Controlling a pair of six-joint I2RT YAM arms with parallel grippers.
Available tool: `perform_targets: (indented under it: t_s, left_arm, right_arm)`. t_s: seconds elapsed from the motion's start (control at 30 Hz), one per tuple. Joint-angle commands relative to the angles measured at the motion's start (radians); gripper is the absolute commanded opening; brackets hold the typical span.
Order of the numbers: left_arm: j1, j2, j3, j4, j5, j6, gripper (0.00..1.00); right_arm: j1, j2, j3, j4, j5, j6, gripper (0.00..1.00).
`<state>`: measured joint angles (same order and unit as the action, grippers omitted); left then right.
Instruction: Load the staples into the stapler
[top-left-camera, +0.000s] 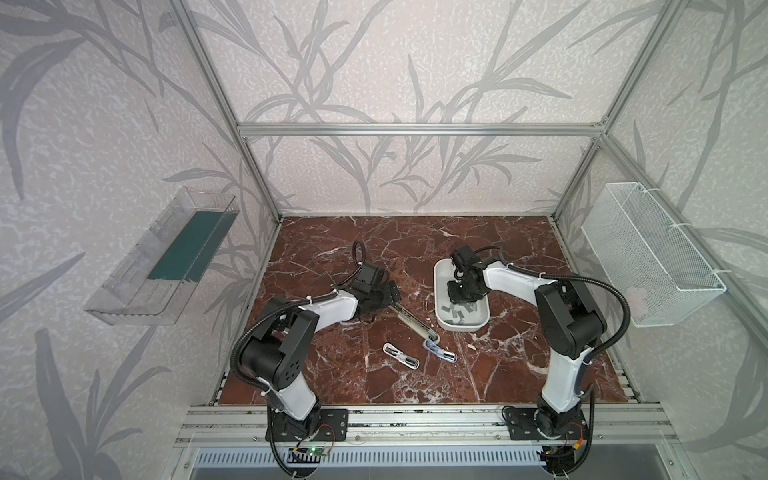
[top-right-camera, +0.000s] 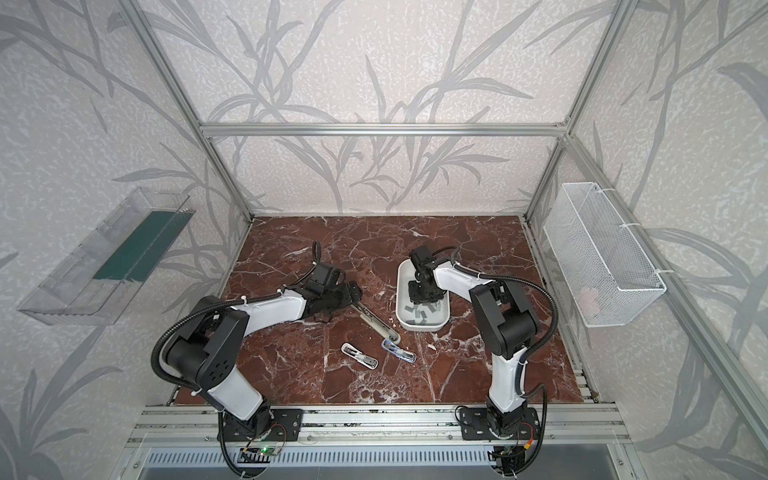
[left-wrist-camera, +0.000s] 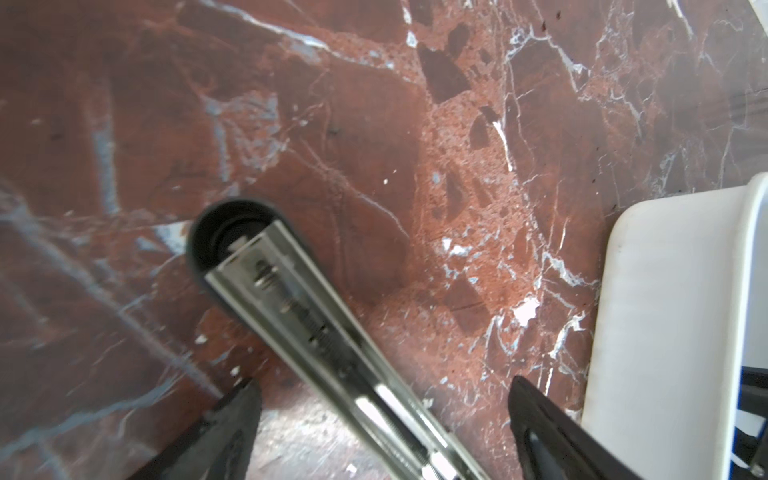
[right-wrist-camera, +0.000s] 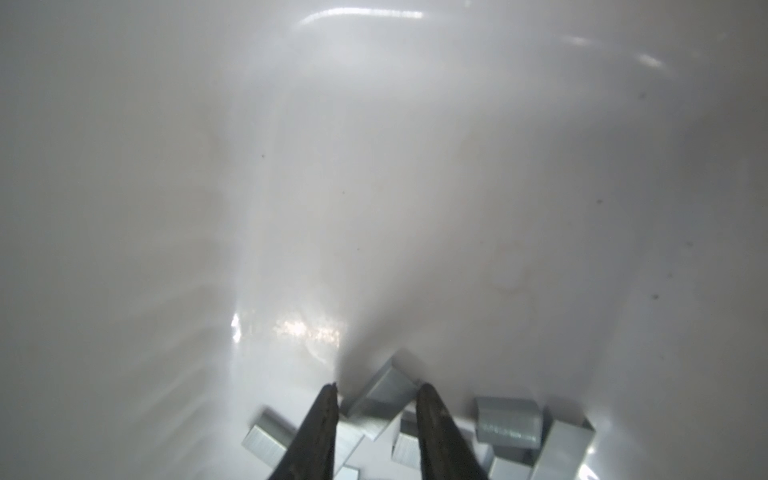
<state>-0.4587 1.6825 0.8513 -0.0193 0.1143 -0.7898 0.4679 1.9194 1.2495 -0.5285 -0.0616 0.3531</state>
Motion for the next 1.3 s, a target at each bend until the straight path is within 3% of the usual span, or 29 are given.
perform_targets:
  t_s: [0.0, 0.23, 0.47, 0.7, 1.0, 1.27]
  left_arm:
    - [-0.006, 0.033, 0.022, -0.007, -0.003, -0.023, 0.92]
    - [-0.007, 0.096, 0.056, -0.014, -0.025, -0.021, 0.77]
    - [-0.001, 0.132, 0.087, -0.038, -0.071, -0.001, 0.69]
    - [0.035, 0.178, 0.113, -0.051, -0.062, 0.03, 0.59]
    - [0.064, 0.179, 0.136, -0.072, -0.075, 0.062, 0.59]
    - [0.08, 0.086, 0.144, -0.116, -0.078, 0.101, 0.69]
  right_arm:
    - [-0.002, -0.002, 0.01, -0.035, 0.038, 0.009, 0.34]
    - [0.005, 0.015, 0.009, -0.029, 0.045, 0.01, 0.33]
    - [0.031, 0.048, 0.052, -0.043, 0.061, 0.012, 0.25]
    - [0.052, 0.071, 0.078, -0.06, 0.087, 0.011, 0.23]
    - [0.087, 0.083, 0.094, -0.101, 0.16, -0.006, 0.22]
    - [0.09, 0.074, 0.065, -0.093, 0.174, -0.016, 0.14]
